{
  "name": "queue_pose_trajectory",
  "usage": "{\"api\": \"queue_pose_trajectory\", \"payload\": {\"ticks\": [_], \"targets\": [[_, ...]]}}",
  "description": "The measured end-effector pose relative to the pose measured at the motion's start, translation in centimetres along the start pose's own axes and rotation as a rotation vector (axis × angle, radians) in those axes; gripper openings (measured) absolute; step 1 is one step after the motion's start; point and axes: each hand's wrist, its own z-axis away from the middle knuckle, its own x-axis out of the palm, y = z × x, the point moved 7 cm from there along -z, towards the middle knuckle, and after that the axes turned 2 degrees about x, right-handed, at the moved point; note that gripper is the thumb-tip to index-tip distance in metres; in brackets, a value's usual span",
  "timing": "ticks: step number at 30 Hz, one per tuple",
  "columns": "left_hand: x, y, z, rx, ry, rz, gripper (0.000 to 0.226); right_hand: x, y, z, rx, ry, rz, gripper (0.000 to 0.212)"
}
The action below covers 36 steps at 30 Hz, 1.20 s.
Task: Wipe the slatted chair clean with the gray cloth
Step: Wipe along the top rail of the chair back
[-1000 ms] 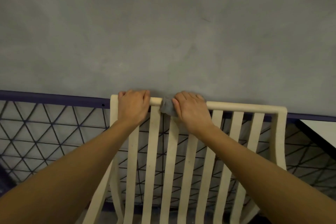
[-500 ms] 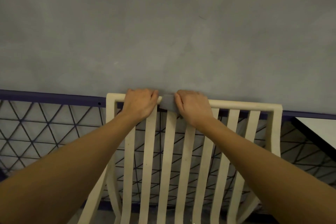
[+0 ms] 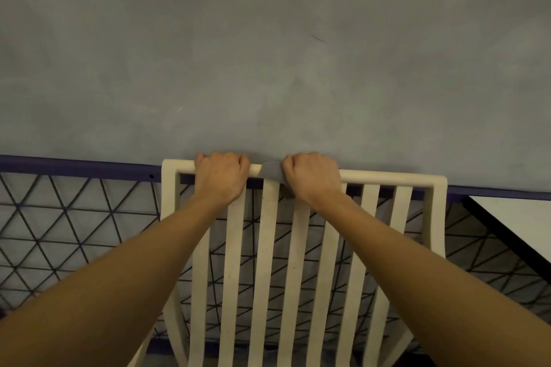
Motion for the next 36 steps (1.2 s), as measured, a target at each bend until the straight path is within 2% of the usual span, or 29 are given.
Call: {"api": "queue_pose_trajectory", "payload": {"ticks": [2,4,7,10,12,14,17,21,23,25,27,28,31,34,36], "targets": [[0.2,0.0,0.0,0.003,0.003,-0.014,0.016,-0.2,0.9,1.3,-0.022,0.172,-0.137,0.024],[0.2,0.0,0.0,0.009,0.019,-0.016,0.016,-0.3,1.3,1.9,-0.027,0.223,-0.141,0.026],[0.1,0.1,0.0,-0.004,0.06,0.008,0.01,-0.2,0.3,0.6,-0.004,0.007,0.092,0.005],[0.2,-0.1,0.0,-0.015,0.095,0.023,0.016,-0.5,-1.7,-1.0,0.034,-0.138,0.142,0.016],[0.1,-0.3,0.1,-0.007,0.141,0.036,0.02,-0.5,-3.3,-1.0,0.008,-0.072,0.151,0.015],[0.0,-0.3,0.2,0.012,0.166,0.062,0.019,-0.4,-3.6,-0.2,-0.038,0.098,0.083,0.011],[0.3,-0.3,0.1,0.027,0.161,0.068,0.021,-0.2,-1.5,0.8,-0.079,0.286,-0.178,0.029],[0.4,-0.2,0.1,0.018,0.163,0.064,0.025,0.1,0.8,1.8,-0.073,0.309,-0.184,0.032],[0.3,-0.2,0.2,0.008,0.175,0.088,0.024,-0.2,0.7,1.7,-0.019,0.258,-0.086,0.025],[0.2,-0.4,0.2,-0.003,0.181,0.092,0.024,-0.3,-0.2,0.7,0.007,0.1,0.104,0.009],[0.3,-0.3,0.2,0.004,0.168,0.061,0.021,-0.5,-0.9,0.0,0.007,-0.03,0.179,0.009],[0.3,-0.2,0.2,0.012,0.158,0.056,0.019,-0.7,-0.9,0.0,0.006,-0.044,0.17,0.01],[0.4,-0.4,0.3,-0.003,0.163,0.09,0.018,-0.5,0.1,0.9,-0.063,0.12,-0.002,0.011],[0.3,-0.4,0.3,-0.009,0.169,0.096,0.017,0.1,3.6,2.5,-0.036,0.254,-0.241,0.034],[0.3,-0.4,0.3,-0.02,0.172,0.11,0.016,0.1,5.6,3.1,0.01,0.278,-0.226,0.035]]}}
